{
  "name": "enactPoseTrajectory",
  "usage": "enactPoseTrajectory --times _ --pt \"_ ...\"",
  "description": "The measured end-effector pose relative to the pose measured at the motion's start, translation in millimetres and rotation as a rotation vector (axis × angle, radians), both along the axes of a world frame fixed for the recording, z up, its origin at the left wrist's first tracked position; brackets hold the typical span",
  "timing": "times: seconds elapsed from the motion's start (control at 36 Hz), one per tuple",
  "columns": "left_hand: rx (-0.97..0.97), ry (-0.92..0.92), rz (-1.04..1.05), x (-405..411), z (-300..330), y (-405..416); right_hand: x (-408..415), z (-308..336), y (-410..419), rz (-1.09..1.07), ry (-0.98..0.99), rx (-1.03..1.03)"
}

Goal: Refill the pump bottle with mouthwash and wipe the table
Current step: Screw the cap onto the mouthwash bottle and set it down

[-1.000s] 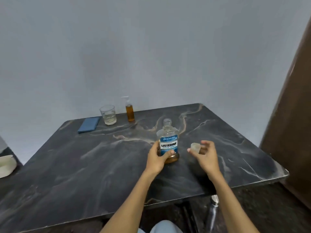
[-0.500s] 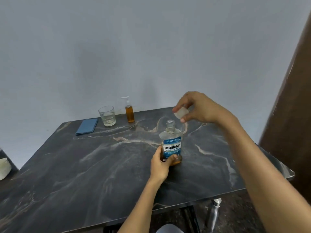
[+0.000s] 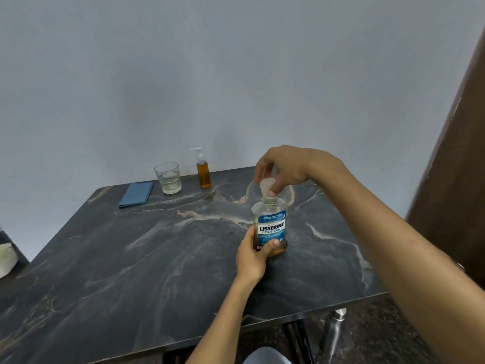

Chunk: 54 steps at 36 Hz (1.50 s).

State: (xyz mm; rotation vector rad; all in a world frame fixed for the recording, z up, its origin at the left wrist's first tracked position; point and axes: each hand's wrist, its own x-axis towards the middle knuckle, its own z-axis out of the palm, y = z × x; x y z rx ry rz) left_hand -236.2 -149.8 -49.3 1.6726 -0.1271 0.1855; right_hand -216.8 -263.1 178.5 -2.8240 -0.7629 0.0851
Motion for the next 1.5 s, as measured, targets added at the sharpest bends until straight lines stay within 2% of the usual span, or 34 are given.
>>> enactPoseTrajectory --times 0.17,0.39,0.53,0.58,0.81,1.0,1.08,1.19,1.25,1.39,1.5 --pt "0.019 0.003 0.005 -0.6 -0.3 0.1 -0.2 -5.0 2.4 -0.123 -0.005 -0.025" --pt "0.024 -0.008 0.029 -0.7 -1.1 -0.4 -0.4 -13.6 10.2 -0.279 -0.28 -0.13" --pt "0.029 -0.001 0.018 -1.3 -1.3 0.5 -3.8 1.9 4.9 -0.146 0.0 -0.137" --pt "0.025 -0.002 0.021 -1.5 -1.2 0.4 -5.1 4.0 6.2 -0.107 0.05 -0.143" --pt "0.013 0.017 0.017 -2.5 0.3 -0.2 -0.4 2.5 10.8 -0.231 -0.005 -0.092" --pt "0.001 0.011 0.001 -2.9 1.6 0.2 0.1 -0.1 3.6 -0.192 -0.031 -0.041" --pt "0.0 -0.012 -0.01 -4.2 2.2 0.7 0.6 -10.1 -14.2 -0.177 -0.039 0.17" --pt "0.063 -0.016 -0.003 -3.0 3.1 2.8 -7.0 -54.5 -37.7 -0.197 -0.019 0.757" --pt "0.058 -0.02 -0.008 -3.4 3.6 3.6 -9.9 -89.8 -43.0 -0.228 0.005 0.984" --pt "0.039 -0.033 -0.013 -7.6 1.1 5.0 -16.6 -167.0 -42.9 -0.263 0.195 1.139" --pt "-0.073 -0.079 0.042 -10.7 2.3 4.5 -20.4 -197.0 -40.0 -0.219 0.248 1.132"
